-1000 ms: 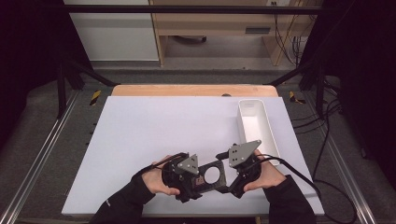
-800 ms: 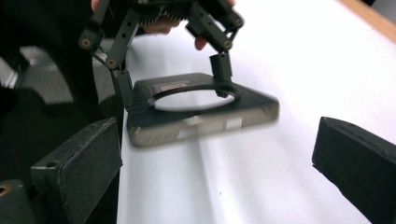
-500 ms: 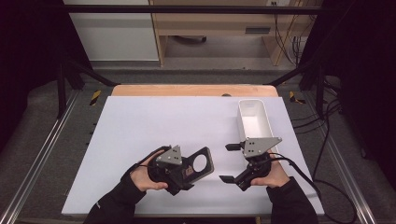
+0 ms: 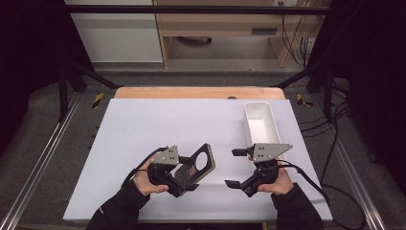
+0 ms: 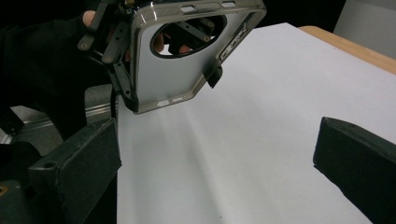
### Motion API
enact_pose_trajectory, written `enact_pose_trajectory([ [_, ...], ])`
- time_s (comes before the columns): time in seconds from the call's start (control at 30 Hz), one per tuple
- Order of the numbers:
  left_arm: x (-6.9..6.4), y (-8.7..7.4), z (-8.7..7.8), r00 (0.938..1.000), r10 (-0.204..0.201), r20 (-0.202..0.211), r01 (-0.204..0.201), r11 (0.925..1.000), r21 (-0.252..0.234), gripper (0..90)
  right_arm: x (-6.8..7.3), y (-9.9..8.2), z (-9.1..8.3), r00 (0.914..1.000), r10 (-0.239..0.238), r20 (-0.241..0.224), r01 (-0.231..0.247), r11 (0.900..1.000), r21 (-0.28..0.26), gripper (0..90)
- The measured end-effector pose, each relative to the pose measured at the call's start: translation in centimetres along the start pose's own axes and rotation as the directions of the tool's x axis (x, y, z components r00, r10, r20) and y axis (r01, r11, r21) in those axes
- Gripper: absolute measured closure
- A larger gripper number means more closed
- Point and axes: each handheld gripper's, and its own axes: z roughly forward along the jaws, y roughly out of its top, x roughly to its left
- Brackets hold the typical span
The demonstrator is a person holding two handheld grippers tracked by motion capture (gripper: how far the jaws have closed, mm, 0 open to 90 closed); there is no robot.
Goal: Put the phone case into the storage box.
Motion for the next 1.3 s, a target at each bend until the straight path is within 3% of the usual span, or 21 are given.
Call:
enact_pose_trajectory([
  [0.27,-0.1,0.3,0.6,0.9995,0.012,0.031,-0.011,0.9999,-0.012,11.5,0.1,-0.2,0.9,0.9988,0.014,-0.046,-0.014,0.9999,0.005,1.7],
  [0.77,-0.8,1.2,1.7,0.9959,0.044,0.079,-0.043,0.999,-0.015,11.5,0.6,0.0,2.0,0.9969,0.013,-0.078,-0.012,0.9999,0.007,1.8],
  [1.3,-1.3,2.0,3.5,0.9889,0.073,0.129,-0.075,0.9971,0.009,11.5,0.7,0.0,2.0,0.9937,0.008,-0.112,-0.009,0.9999,-0.013,2.0],
])
